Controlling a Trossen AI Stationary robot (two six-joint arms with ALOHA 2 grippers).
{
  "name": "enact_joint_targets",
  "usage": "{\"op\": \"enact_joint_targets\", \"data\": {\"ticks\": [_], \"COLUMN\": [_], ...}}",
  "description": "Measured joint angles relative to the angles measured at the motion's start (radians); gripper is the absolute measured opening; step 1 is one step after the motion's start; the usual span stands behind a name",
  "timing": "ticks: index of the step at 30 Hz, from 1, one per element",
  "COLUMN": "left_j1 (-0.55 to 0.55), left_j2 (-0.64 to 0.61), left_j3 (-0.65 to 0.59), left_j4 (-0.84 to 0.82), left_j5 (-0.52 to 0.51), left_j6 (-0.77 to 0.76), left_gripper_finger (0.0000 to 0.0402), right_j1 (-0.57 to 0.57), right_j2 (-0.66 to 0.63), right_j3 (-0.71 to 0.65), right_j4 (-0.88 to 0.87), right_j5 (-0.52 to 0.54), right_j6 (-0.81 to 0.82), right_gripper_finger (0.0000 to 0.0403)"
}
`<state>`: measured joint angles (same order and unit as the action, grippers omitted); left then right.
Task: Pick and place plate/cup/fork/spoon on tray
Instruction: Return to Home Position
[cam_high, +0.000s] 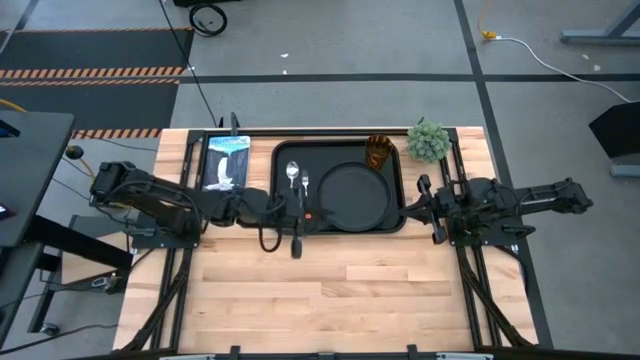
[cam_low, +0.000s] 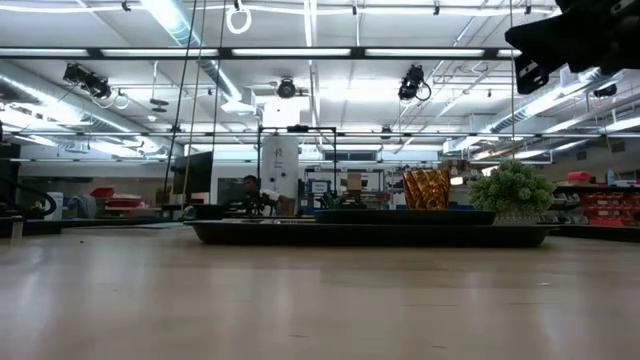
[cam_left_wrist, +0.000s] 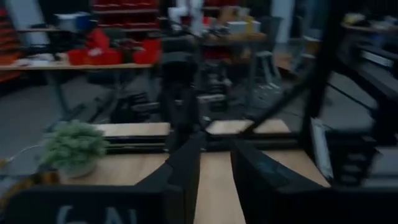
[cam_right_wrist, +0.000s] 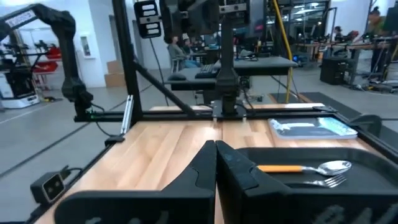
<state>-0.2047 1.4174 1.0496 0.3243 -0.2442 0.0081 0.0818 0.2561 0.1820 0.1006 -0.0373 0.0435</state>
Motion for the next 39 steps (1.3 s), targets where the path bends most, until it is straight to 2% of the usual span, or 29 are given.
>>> {"op": "enact_joint_targets", "data": {"ticks": [2,5,10,13,19,24,29,33,39], "left_j1": [-0.011,-0.027,-0.016,0.014,0.042,0.051,0.056,0.055,0.055], "left_j2": [0.0,0.0,0.0,0.0,0.0,0.0,0.0,-0.036,-0.162], "left_j3": [0.0,0.0,0.0,0.0,0.0,0.0,0.001,-0.001,0.0], "left_j4": [-0.021,-0.083,-0.235,-0.266,-0.172,-0.028,0.014,-0.052,-0.177], "left_j5": [0.044,0.057,-0.009,-0.024,-0.017,-0.031,-0.086,-0.084,-0.085], "left_j6": [0.02,0.058,0.069,0.069,0.107,0.117,0.027,0.001,-0.048], "left_gripper_finger": [0.0089,0.0075,0.0052,0.004,0.0018,0.0011,0.0018,0.0018,0.0013], "right_j1": [0.0,0.0,0.0,0.0,0.0,0.0,0.0,0.0,0.0], "right_j2": [-0.017,-0.026,-0.029,-0.05,-0.149,-0.257,-0.246,-0.251,-0.248], "right_j3": [-0.029,-0.056,-0.065,-0.065,-0.065,-0.064,-0.069,-0.09,-0.115], "right_j4": [0.012,0.015,0.018,0.012,-0.071,-0.136,-0.132,-0.09,-0.109], "right_j5": [-0.005,0.006,0.019,0.018,0.02,0.093,0.221,0.256,0.253], "right_j6": [0.004,-0.003,-0.036,-0.018,0.005,-0.036,-0.04,0.048,0.237], "right_gripper_finger": [0.0008,0.0008,0.0008,0.0008,0.0008,0.0008,0.0008,0.0008,0.0009]}}
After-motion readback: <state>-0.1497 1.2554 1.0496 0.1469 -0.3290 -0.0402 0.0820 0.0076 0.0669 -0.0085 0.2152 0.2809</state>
